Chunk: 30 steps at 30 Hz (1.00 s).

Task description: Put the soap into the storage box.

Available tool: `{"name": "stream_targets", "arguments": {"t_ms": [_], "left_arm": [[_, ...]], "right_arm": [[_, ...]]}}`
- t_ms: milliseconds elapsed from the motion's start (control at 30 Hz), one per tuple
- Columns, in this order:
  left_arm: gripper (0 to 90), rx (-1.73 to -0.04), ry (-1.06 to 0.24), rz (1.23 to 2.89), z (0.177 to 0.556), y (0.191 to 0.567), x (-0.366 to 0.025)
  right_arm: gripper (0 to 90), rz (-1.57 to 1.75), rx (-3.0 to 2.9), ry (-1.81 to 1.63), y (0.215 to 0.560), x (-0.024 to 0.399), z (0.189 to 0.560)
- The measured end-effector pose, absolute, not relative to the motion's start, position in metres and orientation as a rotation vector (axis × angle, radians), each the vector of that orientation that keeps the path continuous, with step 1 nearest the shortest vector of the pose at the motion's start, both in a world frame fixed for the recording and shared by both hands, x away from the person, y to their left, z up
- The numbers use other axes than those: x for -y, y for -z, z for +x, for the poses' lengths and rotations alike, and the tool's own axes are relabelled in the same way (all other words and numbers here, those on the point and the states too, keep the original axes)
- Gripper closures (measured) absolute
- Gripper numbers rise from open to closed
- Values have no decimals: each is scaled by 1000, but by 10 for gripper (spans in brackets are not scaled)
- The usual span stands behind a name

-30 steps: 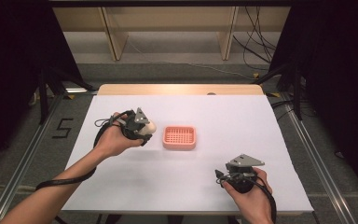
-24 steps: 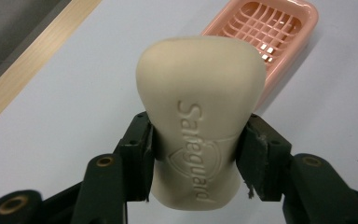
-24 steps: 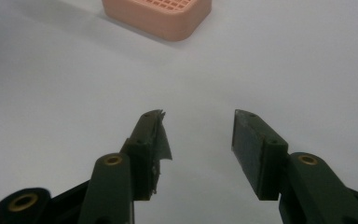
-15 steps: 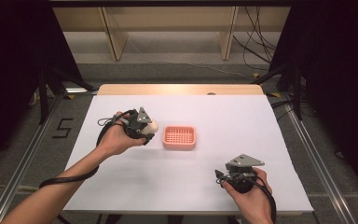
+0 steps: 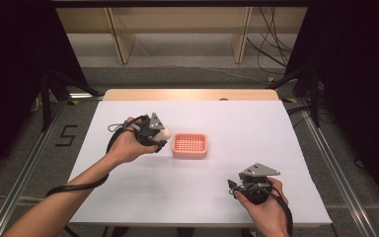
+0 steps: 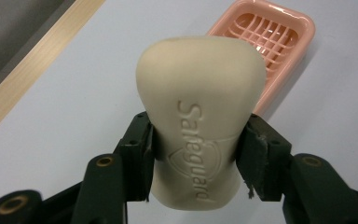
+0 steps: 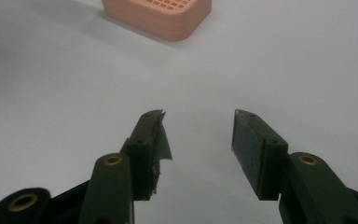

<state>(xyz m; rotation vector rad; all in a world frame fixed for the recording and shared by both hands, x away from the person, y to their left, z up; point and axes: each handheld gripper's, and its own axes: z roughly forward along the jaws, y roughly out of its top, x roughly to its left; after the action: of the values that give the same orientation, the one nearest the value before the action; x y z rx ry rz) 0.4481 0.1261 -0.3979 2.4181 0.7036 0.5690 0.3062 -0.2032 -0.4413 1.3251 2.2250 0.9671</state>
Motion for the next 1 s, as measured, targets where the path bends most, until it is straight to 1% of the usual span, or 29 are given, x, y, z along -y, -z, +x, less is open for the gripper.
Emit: {"name": "stream_targets", "arguments": {"t_ms": [367,600,633,700,1000], "left_arm": [[495,-662,-596,2417,455,399,-119],[495,-666,-583,2418,458,399,-117],[495,-659,-563,2435,459,398,-117],[495,-658,-590,2419,460,400,-115],[495,-638,-600,2420,464,401,-110]], "right_arm": [[533,1306,-2227,-966,442,204,306],[534,1296,-2225,-967,442,204,307],[533,1297,-2225,-967,442,204,307],[533,1297,-2225,-967,442,204,307],[533,1298,-2226,-967,442,204,307]]}}
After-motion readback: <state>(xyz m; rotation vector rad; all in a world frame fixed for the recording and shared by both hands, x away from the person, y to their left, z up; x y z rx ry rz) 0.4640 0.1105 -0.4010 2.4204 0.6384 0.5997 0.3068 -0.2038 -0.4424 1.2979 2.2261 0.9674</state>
